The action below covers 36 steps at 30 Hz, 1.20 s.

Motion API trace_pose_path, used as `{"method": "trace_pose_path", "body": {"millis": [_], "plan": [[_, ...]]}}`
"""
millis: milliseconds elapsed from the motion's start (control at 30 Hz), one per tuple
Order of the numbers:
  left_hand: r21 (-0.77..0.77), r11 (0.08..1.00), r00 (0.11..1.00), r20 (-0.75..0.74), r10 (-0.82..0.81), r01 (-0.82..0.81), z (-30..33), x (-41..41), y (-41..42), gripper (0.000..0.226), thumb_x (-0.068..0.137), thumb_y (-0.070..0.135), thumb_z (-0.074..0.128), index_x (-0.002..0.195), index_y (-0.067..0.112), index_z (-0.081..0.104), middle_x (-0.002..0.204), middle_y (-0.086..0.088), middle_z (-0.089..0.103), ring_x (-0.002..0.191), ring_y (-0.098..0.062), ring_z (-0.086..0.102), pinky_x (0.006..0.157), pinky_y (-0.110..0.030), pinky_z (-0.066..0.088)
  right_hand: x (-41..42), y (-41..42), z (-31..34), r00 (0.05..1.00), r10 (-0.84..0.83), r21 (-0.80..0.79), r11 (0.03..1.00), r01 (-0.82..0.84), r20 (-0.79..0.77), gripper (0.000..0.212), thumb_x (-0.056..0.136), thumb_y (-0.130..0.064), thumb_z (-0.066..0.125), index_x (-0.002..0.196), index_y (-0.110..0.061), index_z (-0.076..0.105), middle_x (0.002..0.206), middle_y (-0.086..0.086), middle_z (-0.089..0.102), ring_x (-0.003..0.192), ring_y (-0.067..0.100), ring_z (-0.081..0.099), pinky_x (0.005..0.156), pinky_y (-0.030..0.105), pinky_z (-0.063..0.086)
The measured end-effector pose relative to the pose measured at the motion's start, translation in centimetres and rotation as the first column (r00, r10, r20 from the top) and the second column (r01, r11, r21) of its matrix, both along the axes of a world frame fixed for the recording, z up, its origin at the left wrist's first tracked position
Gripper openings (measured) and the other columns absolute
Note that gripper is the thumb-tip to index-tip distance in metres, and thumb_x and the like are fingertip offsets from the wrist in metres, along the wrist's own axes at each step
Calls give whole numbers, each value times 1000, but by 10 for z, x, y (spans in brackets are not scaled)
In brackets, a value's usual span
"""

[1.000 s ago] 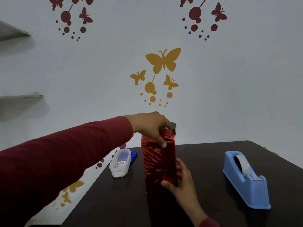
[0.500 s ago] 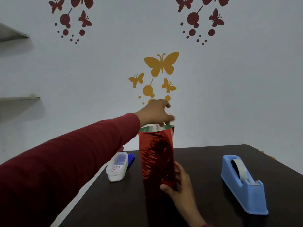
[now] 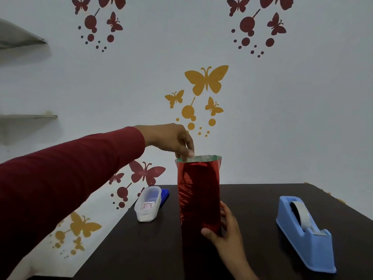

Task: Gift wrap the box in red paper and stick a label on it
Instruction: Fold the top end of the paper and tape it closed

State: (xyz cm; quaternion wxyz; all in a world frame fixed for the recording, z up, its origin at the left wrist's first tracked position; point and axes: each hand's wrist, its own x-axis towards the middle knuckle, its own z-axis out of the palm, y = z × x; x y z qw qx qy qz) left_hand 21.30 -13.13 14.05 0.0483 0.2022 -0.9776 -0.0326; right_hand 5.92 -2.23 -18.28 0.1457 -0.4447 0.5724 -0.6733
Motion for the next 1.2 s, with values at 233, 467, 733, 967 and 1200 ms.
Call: {"method": "trace_pose_path", "body": {"millis": [233,467,733,967,1200], "plan": [[-75,997,1000,26,-12,14,-22,-3,-3,18,86,35,82,103,28,78,93,14,77,88,2,69,89,-26,51,3,4,4,1000,1,22,1000,-1,7,95,71,-37,92,144,-57,34,144,-15,43,129,10,49,99,27,43],[-83,983,882,-433,-184,164,-31,-16,47,12,93,26,73,102,21,79,87,10,77,84,0,71,78,-11,47,3,7,7,998,-12,77,997,7,62,103,71,-40,92,153,-50,31,154,-17,42,141,11,42,115,46,41],[-126,943,576,-764,-290,308,-126,-63,102,10,91,23,73,100,26,78,85,16,72,88,-6,66,82,-24,53,-21,56,29,957,-271,106,959,261,100,36,93,-30,75,127,-31,66,127,-11,65,112,6,63,92,28,50],[74,934,464,-880,-105,351,-241,-164,126,27,87,17,71,112,25,72,106,18,70,98,-5,61,86,-34,54,-71,148,64,824,-557,94,819,566,-102,12,95,-24,66,90,-28,76,81,-8,75,74,6,68,69,22,51],[305,828,690,-712,-130,471,-307,-216,143,92,72,62,75,151,37,33,151,40,22,141,8,29,113,-19,31,-132,179,82,708,-602,395,587,706,-370,16,84,-34,62,77,-21,69,88,-4,69,78,10,63,68,31,53]]}}
